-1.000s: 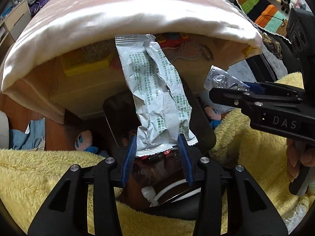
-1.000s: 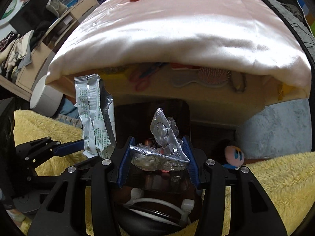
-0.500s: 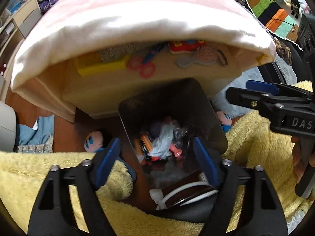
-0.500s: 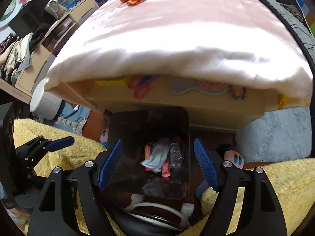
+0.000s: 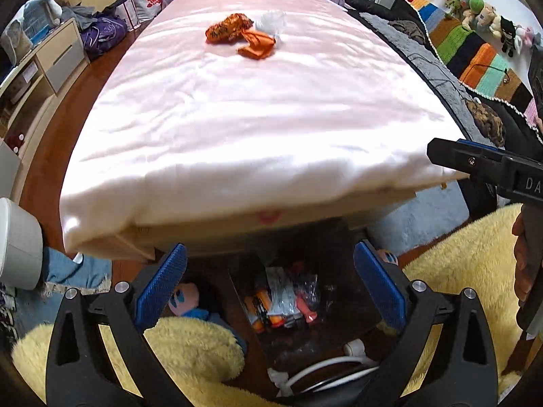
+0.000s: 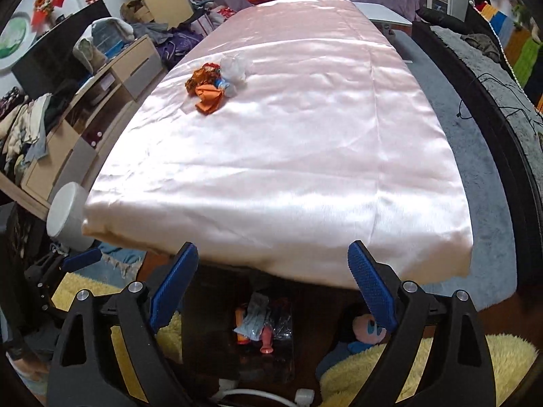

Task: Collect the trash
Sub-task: 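Grasp the orange cloth with the left tool while the right tool grasps the clear plastic bag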

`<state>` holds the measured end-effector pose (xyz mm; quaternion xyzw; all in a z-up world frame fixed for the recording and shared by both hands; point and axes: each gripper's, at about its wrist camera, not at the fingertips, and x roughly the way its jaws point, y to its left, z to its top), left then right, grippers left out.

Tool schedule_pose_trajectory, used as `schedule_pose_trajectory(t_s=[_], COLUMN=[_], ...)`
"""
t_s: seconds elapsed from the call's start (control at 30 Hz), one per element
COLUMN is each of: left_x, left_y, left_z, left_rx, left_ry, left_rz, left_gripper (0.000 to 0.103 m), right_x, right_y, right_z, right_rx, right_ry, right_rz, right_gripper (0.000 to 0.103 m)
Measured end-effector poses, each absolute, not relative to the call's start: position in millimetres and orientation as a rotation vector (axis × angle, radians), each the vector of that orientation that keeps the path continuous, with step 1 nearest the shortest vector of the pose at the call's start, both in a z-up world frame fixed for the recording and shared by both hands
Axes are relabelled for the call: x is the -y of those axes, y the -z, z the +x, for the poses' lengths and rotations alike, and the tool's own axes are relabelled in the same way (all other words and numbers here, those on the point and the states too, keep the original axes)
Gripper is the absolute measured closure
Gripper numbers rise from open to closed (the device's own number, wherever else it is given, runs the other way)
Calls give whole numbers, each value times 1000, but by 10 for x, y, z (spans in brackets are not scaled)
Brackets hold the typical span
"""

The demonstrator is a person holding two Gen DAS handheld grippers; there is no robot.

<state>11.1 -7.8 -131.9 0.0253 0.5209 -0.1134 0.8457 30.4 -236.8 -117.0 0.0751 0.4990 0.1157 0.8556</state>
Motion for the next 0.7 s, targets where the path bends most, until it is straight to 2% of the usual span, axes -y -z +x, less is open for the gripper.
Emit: schedule_pose_trajectory(t_s=[0.57,0.63,0.7], left_x=[-120,-76,-35], left_y=[1188,1189,1206], left_z=[1374,1523,1655], left_rx=[-1060,-1055,-1055], left_ry=[225,229,230], left_rz=[2,9,14], left_gripper=[10,10,12], right_x=[2031,1987,1938], right_y=[1042,1058,1082], right_z=[1725,1912,2091], right_rx=[-997,-993,-994], right_ry=[-296,-307,-322], right_rz=[144,148,148], right_gripper=[13,15,25])
